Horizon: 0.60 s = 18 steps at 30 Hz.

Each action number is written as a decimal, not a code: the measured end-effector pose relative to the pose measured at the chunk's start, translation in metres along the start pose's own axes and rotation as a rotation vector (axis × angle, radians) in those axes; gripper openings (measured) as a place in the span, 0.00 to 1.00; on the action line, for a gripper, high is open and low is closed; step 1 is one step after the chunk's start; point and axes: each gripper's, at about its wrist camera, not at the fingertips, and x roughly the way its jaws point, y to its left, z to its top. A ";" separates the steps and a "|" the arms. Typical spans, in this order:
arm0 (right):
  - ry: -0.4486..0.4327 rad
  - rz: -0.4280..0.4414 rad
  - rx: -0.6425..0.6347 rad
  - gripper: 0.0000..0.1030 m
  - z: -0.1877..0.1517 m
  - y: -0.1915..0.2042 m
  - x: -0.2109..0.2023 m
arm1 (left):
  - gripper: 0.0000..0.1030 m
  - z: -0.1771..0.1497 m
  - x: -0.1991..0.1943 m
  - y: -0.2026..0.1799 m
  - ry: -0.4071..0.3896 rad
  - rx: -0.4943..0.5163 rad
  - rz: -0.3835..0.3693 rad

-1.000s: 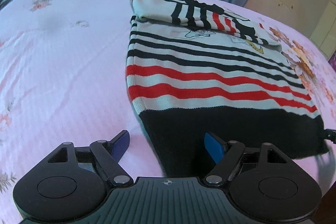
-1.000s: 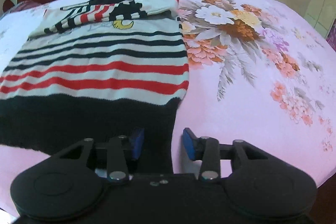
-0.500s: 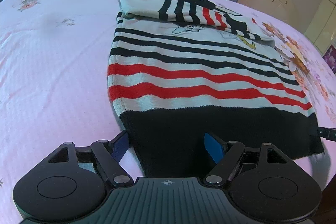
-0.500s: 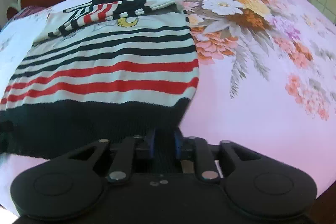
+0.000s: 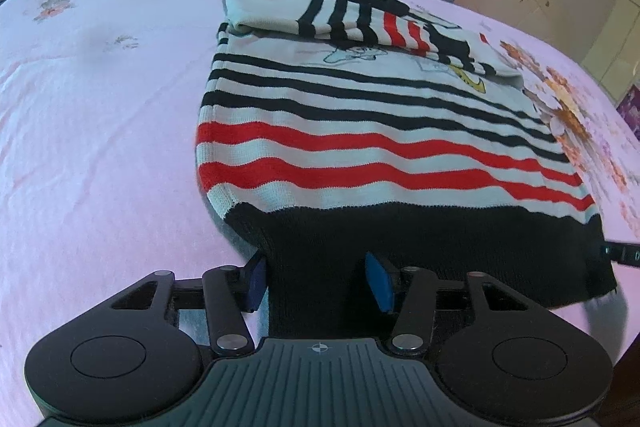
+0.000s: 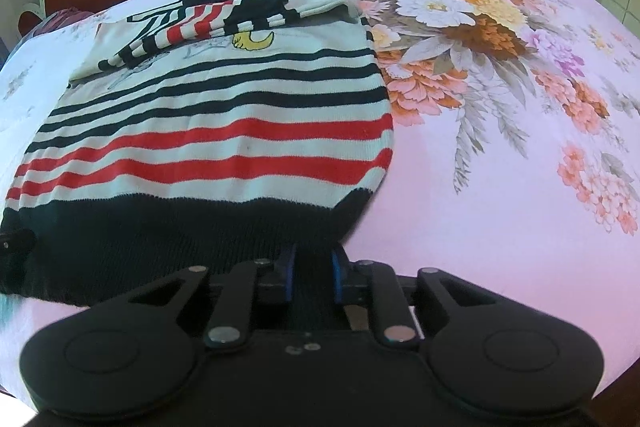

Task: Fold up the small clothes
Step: 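Grasp the black hem band with both grippers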

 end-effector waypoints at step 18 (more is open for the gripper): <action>0.073 0.117 0.020 0.10 0.012 -0.008 -0.003 | 0.11 0.014 -0.008 0.008 0.061 -0.053 -0.097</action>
